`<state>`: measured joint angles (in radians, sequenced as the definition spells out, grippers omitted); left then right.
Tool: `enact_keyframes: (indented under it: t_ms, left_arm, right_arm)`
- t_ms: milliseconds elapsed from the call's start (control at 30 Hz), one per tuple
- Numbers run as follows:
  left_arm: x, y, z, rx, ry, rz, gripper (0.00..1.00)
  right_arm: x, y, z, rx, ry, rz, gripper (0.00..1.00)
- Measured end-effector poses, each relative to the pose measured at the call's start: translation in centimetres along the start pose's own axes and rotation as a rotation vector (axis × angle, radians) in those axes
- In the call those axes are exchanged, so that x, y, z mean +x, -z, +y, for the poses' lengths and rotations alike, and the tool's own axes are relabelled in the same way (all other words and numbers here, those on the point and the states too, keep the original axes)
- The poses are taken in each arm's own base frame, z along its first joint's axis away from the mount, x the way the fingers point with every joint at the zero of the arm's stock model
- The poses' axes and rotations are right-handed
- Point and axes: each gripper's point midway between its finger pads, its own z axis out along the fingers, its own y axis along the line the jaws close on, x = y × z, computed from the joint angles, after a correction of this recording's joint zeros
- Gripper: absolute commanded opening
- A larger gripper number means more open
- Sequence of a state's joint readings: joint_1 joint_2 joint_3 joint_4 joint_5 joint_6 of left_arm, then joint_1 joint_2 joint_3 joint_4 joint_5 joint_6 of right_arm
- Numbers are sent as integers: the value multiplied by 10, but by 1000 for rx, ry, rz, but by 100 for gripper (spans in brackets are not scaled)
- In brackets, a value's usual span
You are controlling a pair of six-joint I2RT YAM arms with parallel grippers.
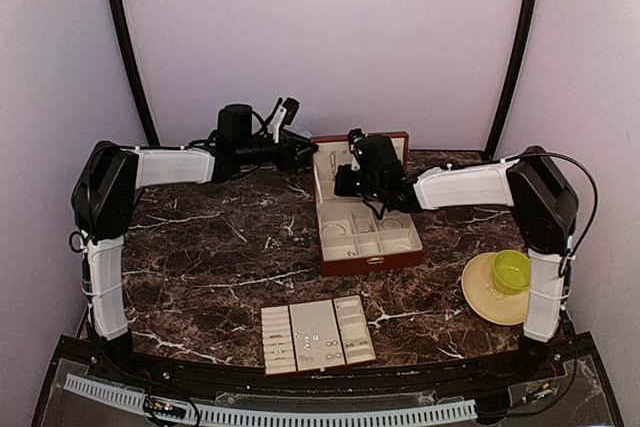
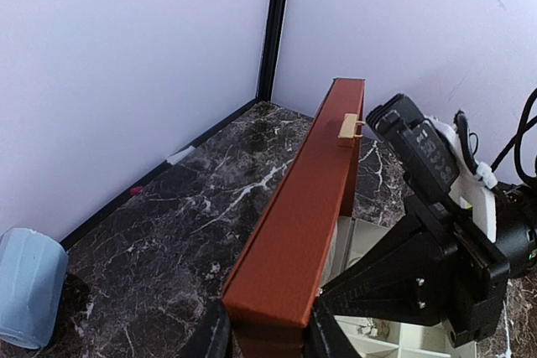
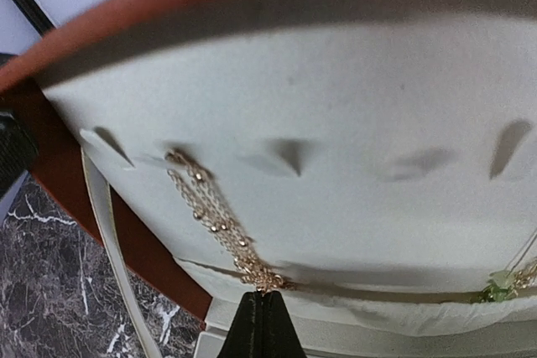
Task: Organize the mixed jewelry
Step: Adjust the necklace in the compartment pouch.
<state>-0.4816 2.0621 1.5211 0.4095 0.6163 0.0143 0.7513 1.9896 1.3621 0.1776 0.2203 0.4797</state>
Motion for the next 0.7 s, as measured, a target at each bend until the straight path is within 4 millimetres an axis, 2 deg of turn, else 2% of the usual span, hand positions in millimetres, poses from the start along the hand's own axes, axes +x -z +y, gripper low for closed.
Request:
enact_keyframes:
  t_ms: [133, 300, 500, 700]
  left_arm:
    - [0, 0, 0, 1, 0, 0, 20]
    - [0, 0, 0, 1, 0, 0, 20]
    - [0, 0, 1, -3, 1, 0, 19]
    - [0, 0, 1, -5, 1, 0, 19]
  right_arm:
    - [-15, 1, 1, 12, -6, -31, 0]
    - [-25, -3, -1, 36, -10, -46, 0]
    - [-9, -11, -8, 69, -2, -5, 0]
    - [-9, -11, -8, 66, -7, -8, 0]
